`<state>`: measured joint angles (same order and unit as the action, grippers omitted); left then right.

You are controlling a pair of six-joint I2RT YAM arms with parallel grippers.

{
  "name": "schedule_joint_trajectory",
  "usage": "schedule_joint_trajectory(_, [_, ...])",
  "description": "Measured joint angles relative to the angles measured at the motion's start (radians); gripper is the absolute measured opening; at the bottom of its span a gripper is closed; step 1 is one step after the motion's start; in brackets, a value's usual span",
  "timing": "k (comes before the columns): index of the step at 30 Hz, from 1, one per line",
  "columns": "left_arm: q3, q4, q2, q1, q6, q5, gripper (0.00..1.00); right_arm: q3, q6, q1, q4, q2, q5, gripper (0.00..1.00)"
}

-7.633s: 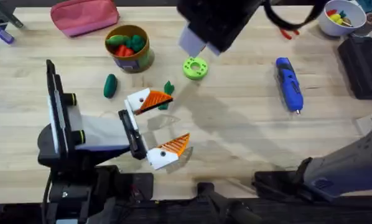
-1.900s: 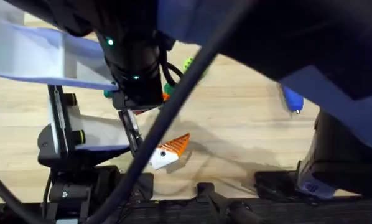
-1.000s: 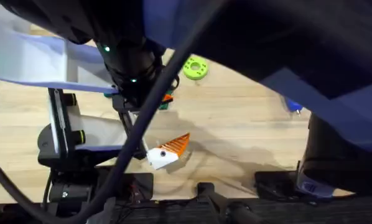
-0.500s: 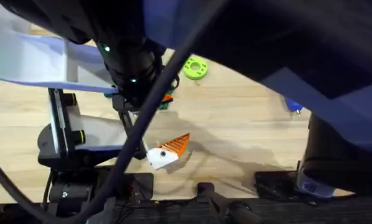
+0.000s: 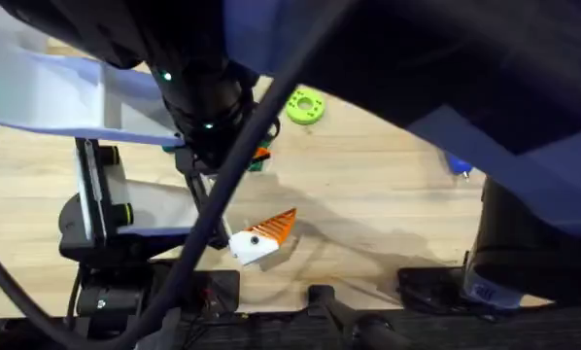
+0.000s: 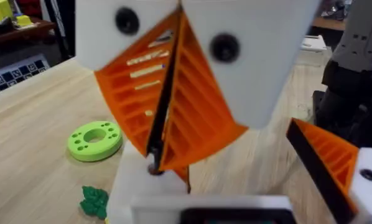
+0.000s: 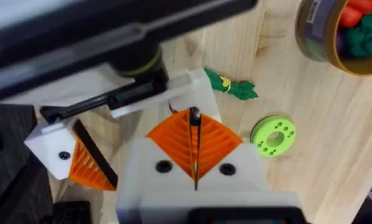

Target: Pick up the gripper from the table and insert it into the empty holder that is missing its gripper. Then pick up a screw, insert it into the mounting hole, and use the screwdriver to tighten it. Finally, clean up the table by picking up the vegetable and placing it into the bucket.

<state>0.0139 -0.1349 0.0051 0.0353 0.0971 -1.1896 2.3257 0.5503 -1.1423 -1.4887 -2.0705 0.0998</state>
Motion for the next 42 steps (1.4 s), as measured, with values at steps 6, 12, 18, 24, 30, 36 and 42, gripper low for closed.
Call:
schedule_joint_trajectory(6, [0.000, 0.000, 0.000, 0.000, 0.000, 0.000, 0.985, -0.007, 0.000, 0.000, 0.000, 0.000, 0.000, 0.004])
schedule_joint_trajectory(12, [0.000, 0.000, 0.000, 0.000, 0.000, 0.000, 0.985, -0.008, 0.000, 0.000, 0.000, 0.000, 0.000, 0.004])
schedule_joint_trajectory(18, [0.000, 0.000, 0.000, 0.000, 0.000, 0.000, 0.986, -0.008, 0.000, 0.000, 0.000, 0.000, 0.000, 0.004])
schedule_joint_trajectory(24, [0.000, 0.000, 0.000, 0.000, 0.000, 0.000, 0.986, -0.008, 0.000, 0.000, 0.000, 0.000, 0.000, 0.004])
schedule_joint_trajectory(30, [0.000, 0.000, 0.000, 0.000, 0.000, 0.000, 0.986, -0.026, 0.000, 0.000, 0.002, 0.000, 0.000, 0.004])
schedule_joint_trajectory(36, [0.000, 0.000, 0.000, 0.000, 0.000, 0.000, 0.985, -0.031, 0.000, 0.000, 0.009, 0.000, 0.000, 0.004])
schedule_joint_trajectory(42, [0.000, 0.000, 0.000, 0.000, 0.000, 0.000, 0.985, -0.031, 0.000, 0.000, 0.020, 0.000, 0.000, 0.004])
